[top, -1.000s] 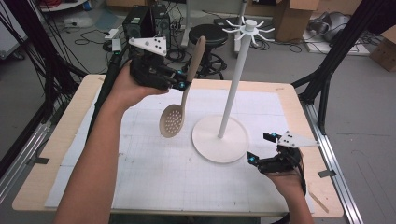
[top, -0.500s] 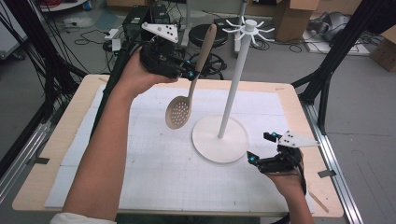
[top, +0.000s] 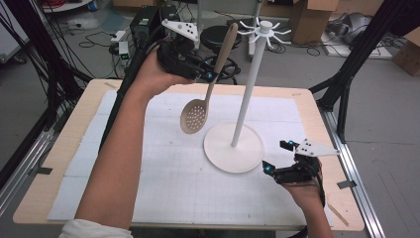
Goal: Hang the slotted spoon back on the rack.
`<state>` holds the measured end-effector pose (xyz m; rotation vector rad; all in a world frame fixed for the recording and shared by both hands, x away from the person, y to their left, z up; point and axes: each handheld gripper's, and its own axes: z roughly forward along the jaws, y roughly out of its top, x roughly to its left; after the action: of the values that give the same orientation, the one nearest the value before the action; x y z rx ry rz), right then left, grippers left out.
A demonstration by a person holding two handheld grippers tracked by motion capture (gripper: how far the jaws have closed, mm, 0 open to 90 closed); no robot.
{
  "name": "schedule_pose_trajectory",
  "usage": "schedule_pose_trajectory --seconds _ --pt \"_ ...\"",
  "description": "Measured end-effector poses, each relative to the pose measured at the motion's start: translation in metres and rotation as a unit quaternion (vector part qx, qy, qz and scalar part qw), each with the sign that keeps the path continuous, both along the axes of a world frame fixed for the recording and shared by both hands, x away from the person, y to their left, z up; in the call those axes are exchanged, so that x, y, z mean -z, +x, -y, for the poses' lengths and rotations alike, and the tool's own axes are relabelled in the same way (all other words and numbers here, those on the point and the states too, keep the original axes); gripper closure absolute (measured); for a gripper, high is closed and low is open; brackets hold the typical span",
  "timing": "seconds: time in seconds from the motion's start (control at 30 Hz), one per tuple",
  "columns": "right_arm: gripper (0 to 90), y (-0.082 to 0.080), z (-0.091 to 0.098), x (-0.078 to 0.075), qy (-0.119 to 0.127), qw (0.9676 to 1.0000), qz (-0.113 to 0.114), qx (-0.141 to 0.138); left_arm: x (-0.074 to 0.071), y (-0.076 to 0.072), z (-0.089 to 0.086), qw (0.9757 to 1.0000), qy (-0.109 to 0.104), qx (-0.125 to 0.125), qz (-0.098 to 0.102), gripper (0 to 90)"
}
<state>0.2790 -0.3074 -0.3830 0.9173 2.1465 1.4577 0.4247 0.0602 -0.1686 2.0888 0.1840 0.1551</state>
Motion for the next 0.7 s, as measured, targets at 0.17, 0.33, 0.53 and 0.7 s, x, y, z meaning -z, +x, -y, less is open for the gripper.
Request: schedule_pose_trajectory --seconds 0.17,0.33,0.53,0.7 --pt "0.5 0.000 -0.001 0.000 -0.001 1.0000 -0.002 -0.001 0.002 0.000 0.006 1.0000 0.008 0.004 -0.001 75.5" --pt "0.5 0.000 0.000 0.000 0.000 1.0000 -0.001 -0.001 0.004 -0.004 0.013 0.9998 0.013 0.012 0.002 75.5" --pt "0.5 0.000 -0.002 0.000 -0.003 1.0000 -0.001 -0.002 0.006 -0.004 0.019 0.9997 0.020 0.013 0.001 75.5" --pt "0.5 0.000 -0.001 0.001 -0.002 1.0000 -0.001 -0.004 0.009 -0.002 0.022 0.9996 0.018 0.021 -0.011 75.2"
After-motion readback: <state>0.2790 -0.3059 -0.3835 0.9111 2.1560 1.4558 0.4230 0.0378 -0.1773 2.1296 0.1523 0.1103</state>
